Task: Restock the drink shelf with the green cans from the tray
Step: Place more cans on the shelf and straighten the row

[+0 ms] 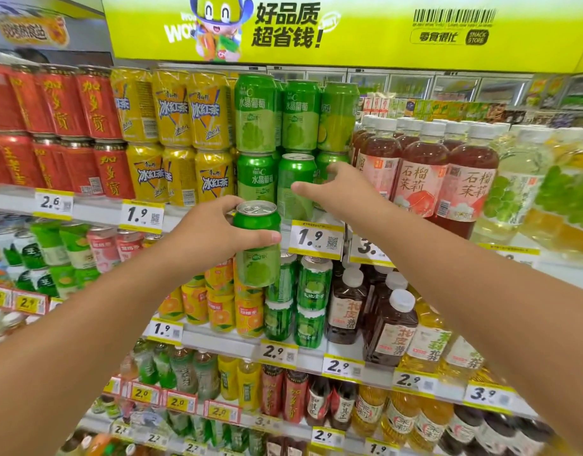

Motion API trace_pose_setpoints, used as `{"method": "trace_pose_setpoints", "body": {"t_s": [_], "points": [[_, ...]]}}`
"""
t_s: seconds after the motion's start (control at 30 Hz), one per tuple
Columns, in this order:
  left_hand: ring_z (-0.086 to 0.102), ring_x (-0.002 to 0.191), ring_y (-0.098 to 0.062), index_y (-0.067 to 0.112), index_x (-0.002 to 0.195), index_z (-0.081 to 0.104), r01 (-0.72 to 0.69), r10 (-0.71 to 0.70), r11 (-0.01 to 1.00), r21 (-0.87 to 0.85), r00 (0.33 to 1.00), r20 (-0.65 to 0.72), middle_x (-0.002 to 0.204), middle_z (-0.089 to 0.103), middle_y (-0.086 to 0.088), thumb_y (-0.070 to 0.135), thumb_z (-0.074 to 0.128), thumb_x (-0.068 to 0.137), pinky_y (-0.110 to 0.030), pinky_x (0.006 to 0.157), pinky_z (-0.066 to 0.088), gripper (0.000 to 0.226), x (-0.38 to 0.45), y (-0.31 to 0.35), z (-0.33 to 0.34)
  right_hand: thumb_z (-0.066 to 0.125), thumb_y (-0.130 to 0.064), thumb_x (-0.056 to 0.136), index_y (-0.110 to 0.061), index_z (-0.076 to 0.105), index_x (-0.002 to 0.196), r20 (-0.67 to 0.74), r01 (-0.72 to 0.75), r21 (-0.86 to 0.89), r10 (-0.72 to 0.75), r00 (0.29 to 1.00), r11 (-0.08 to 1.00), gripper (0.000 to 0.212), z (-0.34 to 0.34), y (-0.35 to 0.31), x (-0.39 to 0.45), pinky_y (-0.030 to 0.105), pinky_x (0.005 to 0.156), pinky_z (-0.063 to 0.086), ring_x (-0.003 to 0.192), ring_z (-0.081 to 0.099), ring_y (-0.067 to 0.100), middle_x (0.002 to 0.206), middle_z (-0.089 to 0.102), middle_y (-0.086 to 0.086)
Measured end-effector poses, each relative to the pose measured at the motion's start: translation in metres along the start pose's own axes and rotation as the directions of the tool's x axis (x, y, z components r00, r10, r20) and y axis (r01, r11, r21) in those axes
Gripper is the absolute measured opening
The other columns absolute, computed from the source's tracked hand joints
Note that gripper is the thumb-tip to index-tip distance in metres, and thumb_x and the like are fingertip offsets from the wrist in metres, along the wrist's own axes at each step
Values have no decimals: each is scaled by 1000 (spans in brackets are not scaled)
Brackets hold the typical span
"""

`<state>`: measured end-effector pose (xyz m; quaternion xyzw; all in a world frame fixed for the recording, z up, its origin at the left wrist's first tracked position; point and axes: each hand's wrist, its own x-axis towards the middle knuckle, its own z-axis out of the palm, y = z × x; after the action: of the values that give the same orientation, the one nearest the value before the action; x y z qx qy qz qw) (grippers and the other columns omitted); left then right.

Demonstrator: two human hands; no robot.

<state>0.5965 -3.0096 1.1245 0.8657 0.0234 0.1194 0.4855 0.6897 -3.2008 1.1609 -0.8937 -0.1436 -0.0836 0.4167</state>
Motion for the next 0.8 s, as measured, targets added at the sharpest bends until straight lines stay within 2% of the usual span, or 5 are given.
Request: {"method": "trace_pose_setpoints", "body": {"t_s": [0.13,0.3,0.47,0.63,0.8], "points": [[70,88,-3,36,114,66,3,-3,1000,0,1000,-7,100,73,13,51,88,61,-18,65,50,60,-2,1,2,72,-37,88,-23,49,138,28,103,96,-106,994,990,57,5,15,-47,24,68,57,87,63,3,120,61,-7],[69,92,-6,36,113,67,-21,22,999,37,999,-25,99,73,13,53,88,60,-25,71,53,60,-4,6,7,84,-46,75,-33,47,133,382,54,157,-111,917,986,71,44,27,-79,30,88,55,104,61,-1,116,59,-18],[68,87,-6,34,109,67,-32,33,999,33,999,-35,94,73,11,49,89,61,-25,66,50,55,-5,6,10,86,-55,64,-32,55,124,252,71,239,-133,959,968,72,60,24,-74,35,86,57,101,65,6,113,66,-14],[67,96,0,39,123,60,-109,109,993,50,994,1,106,71,17,69,76,62,-31,81,57,69,-9,-6,10,90,-34,71,-24,61,119,196,92,280,-151,969,956,57,53,20,-68,12,65,49,84,64,3,99,67,-11],[52,126,-5,47,148,29,-149,127,924,353,988,85,141,50,23,100,44,53,-39,102,47,110,-21,-22,-2,89,-58,60,-26,60,127,119,87,251,-120,986,964,79,33,10,-53,33,85,59,99,68,7,112,70,-12]]}}
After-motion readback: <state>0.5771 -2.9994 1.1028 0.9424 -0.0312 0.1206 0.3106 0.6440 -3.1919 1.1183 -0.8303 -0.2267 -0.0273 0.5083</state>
